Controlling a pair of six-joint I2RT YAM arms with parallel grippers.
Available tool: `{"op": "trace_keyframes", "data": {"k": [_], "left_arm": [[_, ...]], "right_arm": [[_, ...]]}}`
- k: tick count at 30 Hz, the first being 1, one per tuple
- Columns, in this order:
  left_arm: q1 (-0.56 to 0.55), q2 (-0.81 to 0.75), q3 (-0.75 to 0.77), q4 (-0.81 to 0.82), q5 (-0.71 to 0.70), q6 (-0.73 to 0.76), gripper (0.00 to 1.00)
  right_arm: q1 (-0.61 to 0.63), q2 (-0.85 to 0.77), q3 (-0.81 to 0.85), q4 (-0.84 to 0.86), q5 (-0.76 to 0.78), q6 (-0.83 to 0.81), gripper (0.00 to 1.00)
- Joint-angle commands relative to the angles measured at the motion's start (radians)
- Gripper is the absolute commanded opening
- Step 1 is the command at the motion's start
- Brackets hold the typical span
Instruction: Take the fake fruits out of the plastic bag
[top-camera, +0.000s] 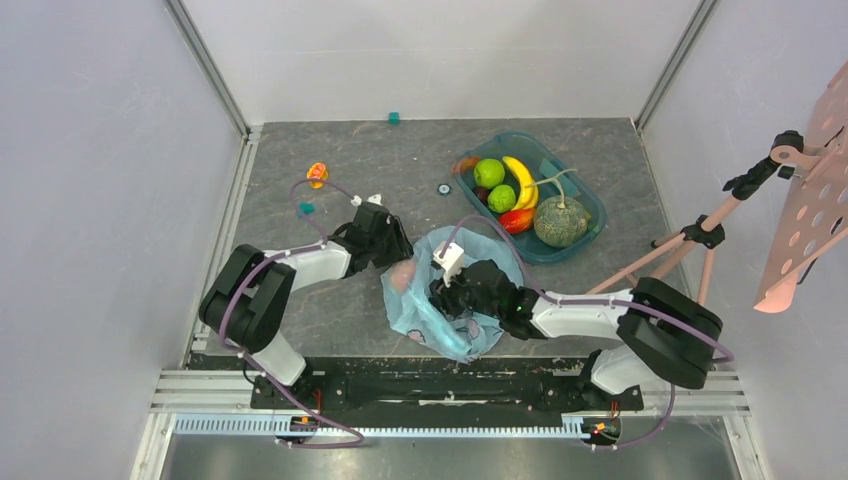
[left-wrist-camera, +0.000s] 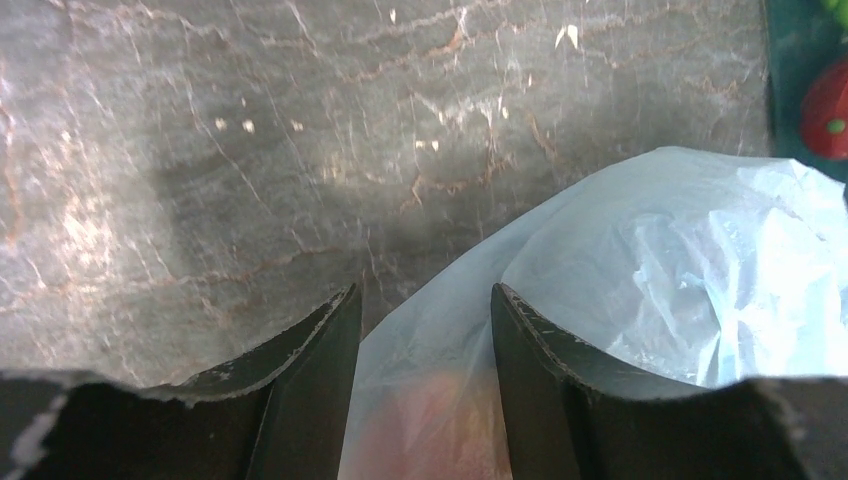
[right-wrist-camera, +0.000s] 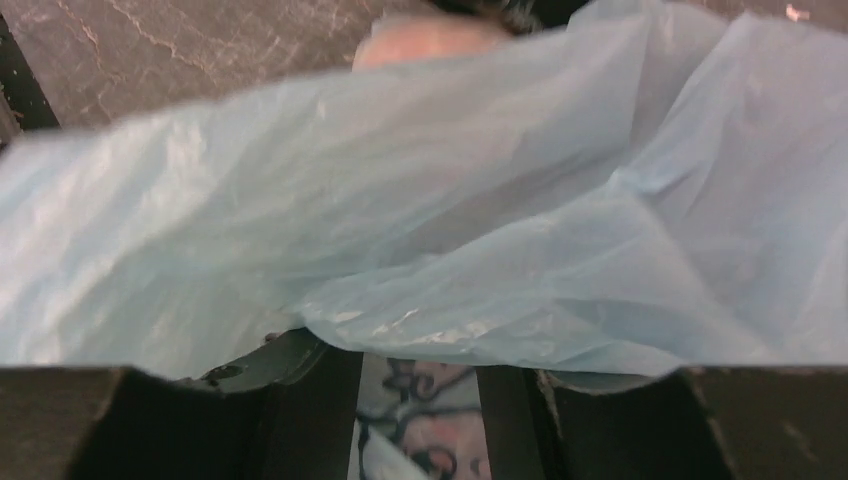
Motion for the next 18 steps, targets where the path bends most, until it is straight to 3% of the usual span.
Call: {"op": "trace_keyframes", "data": {"k": [1, 13, 18], "left_arm": [[-0.027, -0.048, -0.054, -0.010, 0.012, -0.020, 0.57], [-0.054, -0.091, -0.121, 0.009, 0.013, -0.025, 0.56], [-0.063, -0.093, -0.132, 0.015, 0.022, -0.034, 0.55]], "right_arm": [[0.010, 0.064, 0.086, 0.083, 0.012, -0.029, 0.48], [0.050, 0.141, 0.126, 0.143, -0.100, -0.029, 0.76], [0.062, 0.178, 0.154, 0.136, -0.077, -0.038, 0.85]]}}
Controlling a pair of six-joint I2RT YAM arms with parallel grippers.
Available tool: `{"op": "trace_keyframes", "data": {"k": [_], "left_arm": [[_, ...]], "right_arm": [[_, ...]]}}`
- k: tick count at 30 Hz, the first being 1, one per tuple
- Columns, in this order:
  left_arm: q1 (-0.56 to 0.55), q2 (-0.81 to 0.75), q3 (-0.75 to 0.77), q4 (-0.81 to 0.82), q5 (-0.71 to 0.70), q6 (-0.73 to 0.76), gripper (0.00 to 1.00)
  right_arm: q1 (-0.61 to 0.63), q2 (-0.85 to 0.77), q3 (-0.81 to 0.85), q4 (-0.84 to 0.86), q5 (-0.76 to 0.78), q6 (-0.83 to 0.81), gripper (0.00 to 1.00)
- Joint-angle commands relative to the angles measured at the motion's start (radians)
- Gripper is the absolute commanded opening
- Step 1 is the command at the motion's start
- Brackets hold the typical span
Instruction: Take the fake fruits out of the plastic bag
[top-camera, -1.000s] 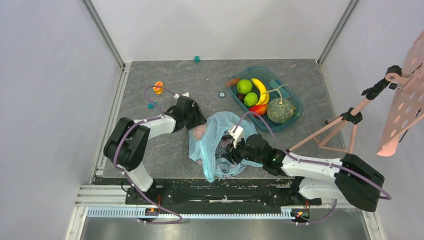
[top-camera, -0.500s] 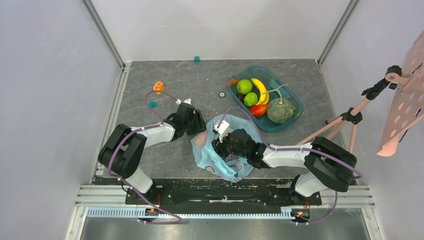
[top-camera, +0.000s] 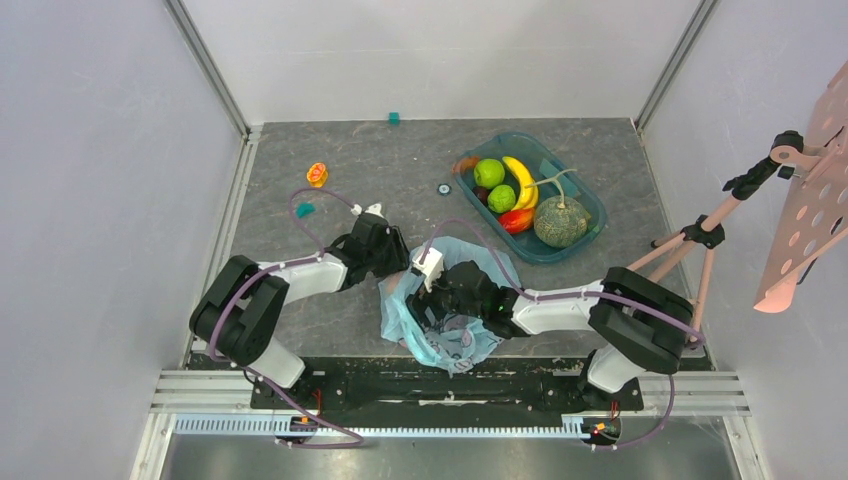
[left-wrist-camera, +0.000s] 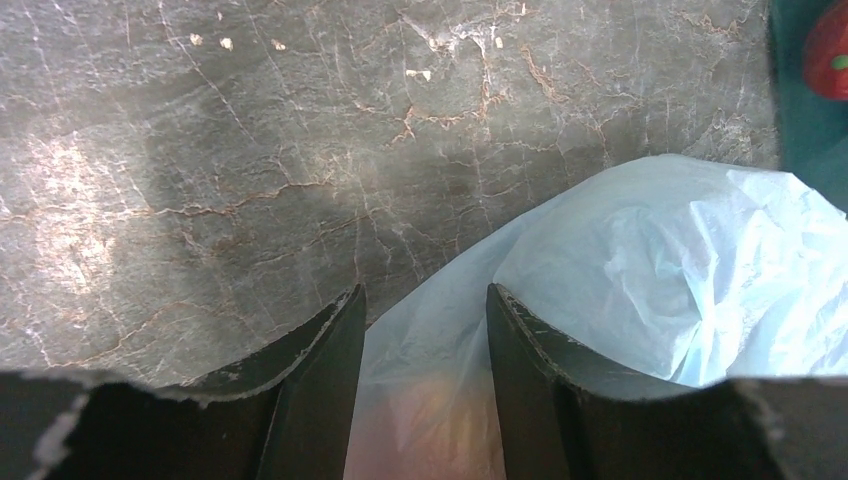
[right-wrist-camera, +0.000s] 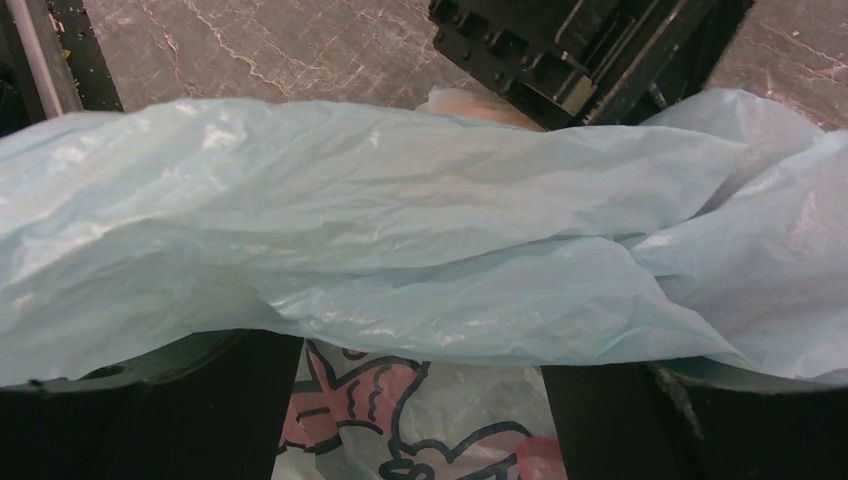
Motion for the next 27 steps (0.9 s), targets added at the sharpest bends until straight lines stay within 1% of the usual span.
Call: {"op": "trace_keyframes", "data": {"k": [1, 5, 10, 19, 27], "left_arm": [[-0.022, -0.014, -0.032, -0.021, 0.025, -0.029, 0.54], [-0.035, -0.032, -0.047, -0.021, 0.026, -0.037, 0.53], [-0.043, -0.043, -0.060, -0.020, 0.031, -0.044, 0.53], [-0.065, -0.037, -0.063, -0.014, 0.034, -0.054, 0.52], [-0.086, -0.051, -0.065, -0.014, 0.046, -0.066, 0.51]], "right_arm": [[0.010, 0.039, 0.065, 0.054, 0.007, -0.014, 0.87], [0.011, 0.075, 0.089, 0.047, 0.066, -0.013, 0.93], [0.011, 0.116, 0.127, 0.034, 0.063, -0.011, 0.98], [0.017, 0.151, 0.178, 0.019, 0.058, -0.021, 0.98], [0.017, 0.223, 0.239, -0.033, 0.068, -0.033, 0.98]]}}
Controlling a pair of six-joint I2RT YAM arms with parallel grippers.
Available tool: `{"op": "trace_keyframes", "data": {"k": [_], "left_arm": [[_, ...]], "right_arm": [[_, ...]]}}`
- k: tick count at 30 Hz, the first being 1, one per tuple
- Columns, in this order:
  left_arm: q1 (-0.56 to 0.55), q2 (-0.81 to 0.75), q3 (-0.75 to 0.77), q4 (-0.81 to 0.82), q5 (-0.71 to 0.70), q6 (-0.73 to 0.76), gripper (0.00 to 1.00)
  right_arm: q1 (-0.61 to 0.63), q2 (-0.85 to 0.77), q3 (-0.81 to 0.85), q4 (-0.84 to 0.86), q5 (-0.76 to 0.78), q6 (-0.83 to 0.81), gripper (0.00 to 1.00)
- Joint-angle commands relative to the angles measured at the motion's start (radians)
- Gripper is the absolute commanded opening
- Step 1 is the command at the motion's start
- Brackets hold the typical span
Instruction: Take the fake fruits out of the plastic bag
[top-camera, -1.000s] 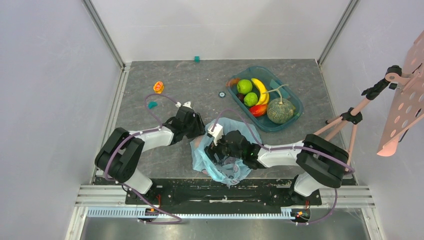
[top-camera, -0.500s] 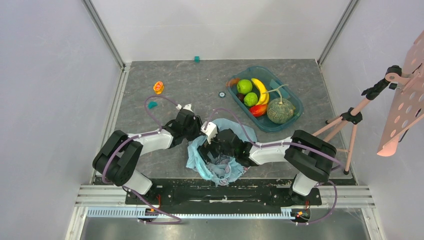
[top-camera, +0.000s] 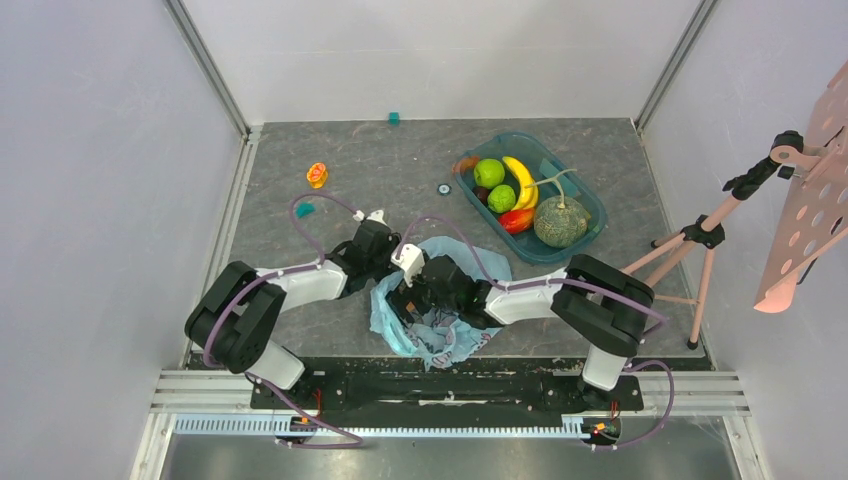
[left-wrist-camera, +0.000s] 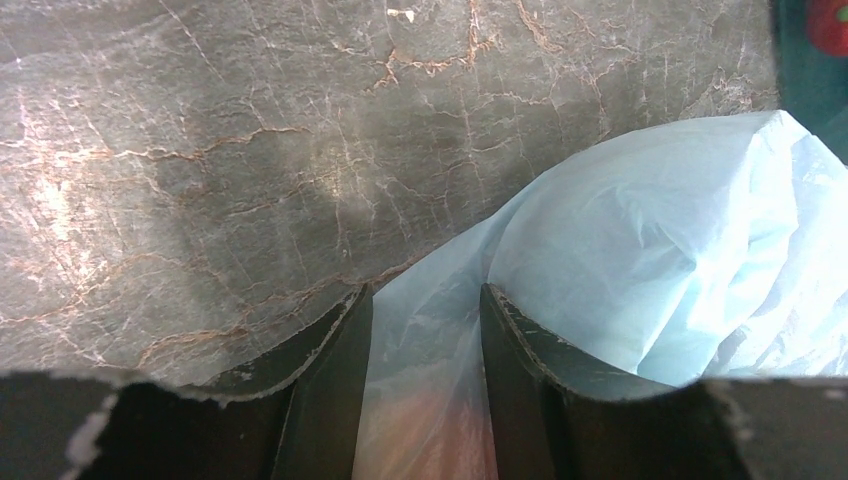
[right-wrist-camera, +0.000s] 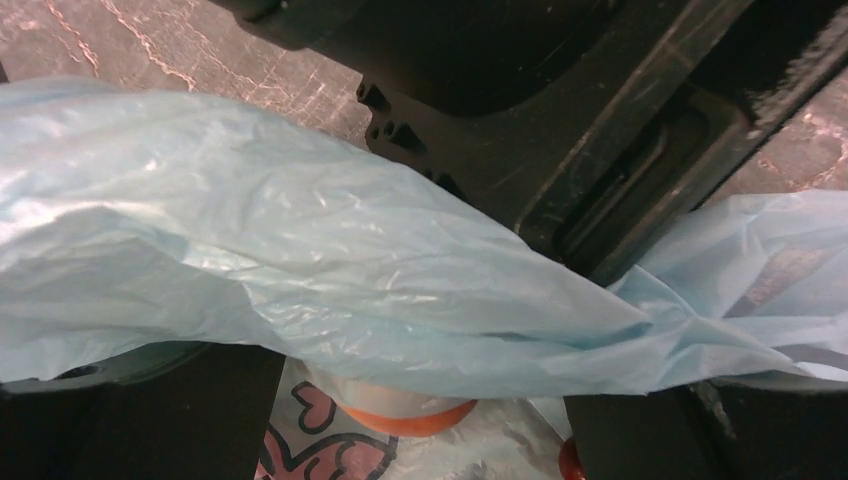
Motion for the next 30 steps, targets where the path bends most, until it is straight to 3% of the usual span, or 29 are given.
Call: {"op": "trace_keyframes", "data": {"k": [1, 8, 12, 22, 25, 30], "left_arm": [[-0.045, -0.016, -0.020, -0.025, 0.054, -0.041, 0.51], [-0.052, -0.030, -0.030, -0.024, 0.054, -0.046, 0.50], [-0.053, -0.032, -0.038, -0.025, 0.041, -0.046, 0.48], [-0.052, -0.024, -0.044, -0.030, 0.019, -0.042, 0.37], [-0.051, -0.029, -0.043, -0.037, 0.008, -0.036, 0.36], [-0.049, -0.038, -0.054, -0.038, -0.008, -0.033, 0.23]], "right_arm": [[0.006, 0.042, 0.069, 0.020, 0.033, -0.026, 0.98], [0.005, 0.061, 0.073, 0.020, 0.044, -0.031, 0.98], [0.005, 0.018, 0.036, 0.028, 0.041, -0.031, 0.88], [0.005, -0.170, -0.087, -0.039, 0.101, -0.017, 0.69], [0.005, -0.207, -0.106, -0.077, 0.105, -0.006, 0.67], [0.005, -0.279, -0.141, -0.146, 0.129, 0.015, 0.66]]}}
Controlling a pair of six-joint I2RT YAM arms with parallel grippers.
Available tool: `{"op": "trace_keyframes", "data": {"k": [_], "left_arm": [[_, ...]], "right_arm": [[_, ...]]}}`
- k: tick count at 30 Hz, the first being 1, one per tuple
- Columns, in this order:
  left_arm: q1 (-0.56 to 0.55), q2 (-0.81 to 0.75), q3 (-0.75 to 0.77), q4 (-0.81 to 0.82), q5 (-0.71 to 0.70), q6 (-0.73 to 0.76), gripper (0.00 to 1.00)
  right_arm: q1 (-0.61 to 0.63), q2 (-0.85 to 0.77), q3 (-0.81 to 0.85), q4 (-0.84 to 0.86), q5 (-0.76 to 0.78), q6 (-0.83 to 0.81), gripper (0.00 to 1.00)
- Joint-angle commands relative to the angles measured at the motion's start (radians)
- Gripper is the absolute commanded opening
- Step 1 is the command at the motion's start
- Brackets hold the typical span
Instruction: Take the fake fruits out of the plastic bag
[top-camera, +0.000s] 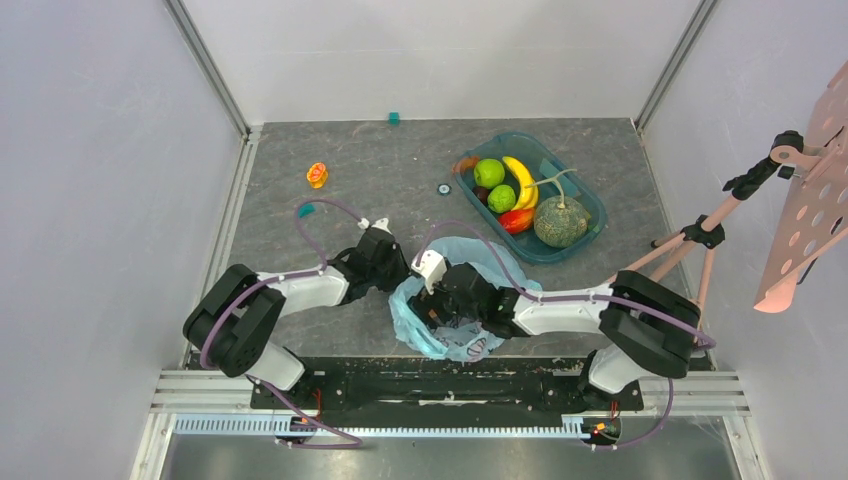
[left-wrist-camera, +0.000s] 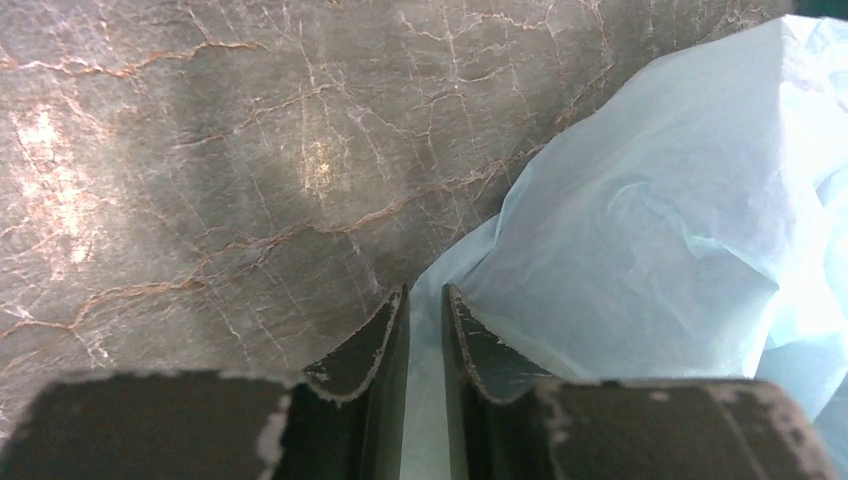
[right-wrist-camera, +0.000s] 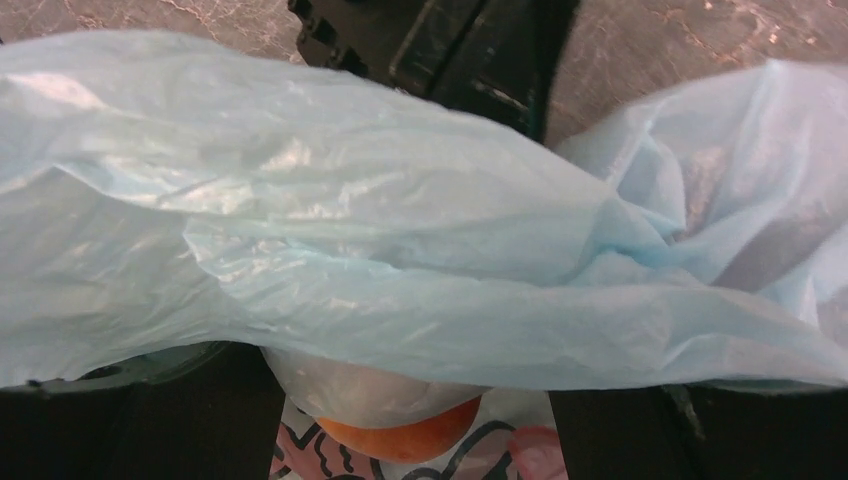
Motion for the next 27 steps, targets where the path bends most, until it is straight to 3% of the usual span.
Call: {"op": "trace_keyframes", "data": {"k": [1, 3, 7, 13, 15, 17, 18, 21, 27], "left_arm": [[-0.002, -0.023, -0.023, -0.035, -0.016, -0.005, 0.17], [0.003, -0.025, -0.028, -0.035, -0.018, -0.005, 0.09], [0.011, -0.030, -0.034, -0.039, -0.025, -0.006, 0.03], [0.021, -0.059, -0.046, -0.040, -0.017, -0.006, 0.04], [0.028, -0.080, -0.050, -0.051, 0.001, -0.012, 0.21], [0.032, -0.121, -0.066, -0.060, 0.020, -0.031, 0.46], [0.033, -0.146, -0.077, -0.063, 0.028, -0.045, 0.51], [0.039, -0.245, -0.102, -0.106, 0.038, -0.072, 0.63], [0.042, -0.452, -0.150, -0.166, 0.048, -0.124, 0.67]], "right_arm": [[-0.006, -0.099, -0.027, -0.011, 0.064, 0.013, 0.66], [-0.006, -0.136, -0.042, -0.038, 0.072, 0.015, 0.66], [-0.006, -0.208, -0.076, -0.086, 0.088, 0.015, 0.66], [-0.005, -0.309, -0.145, -0.099, 0.103, 0.030, 0.68], [-0.006, -0.326, -0.167, -0.080, 0.107, 0.040, 0.68], [-0.006, -0.335, -0.182, -0.061, 0.109, 0.050, 0.68], [-0.006, -0.338, -0.190, -0.050, 0.108, 0.056, 0.68], [-0.006, -0.341, -0.215, -0.014, 0.104, 0.076, 0.67], [-0.006, -0.348, -0.255, 0.048, 0.087, 0.101, 0.65]]}}
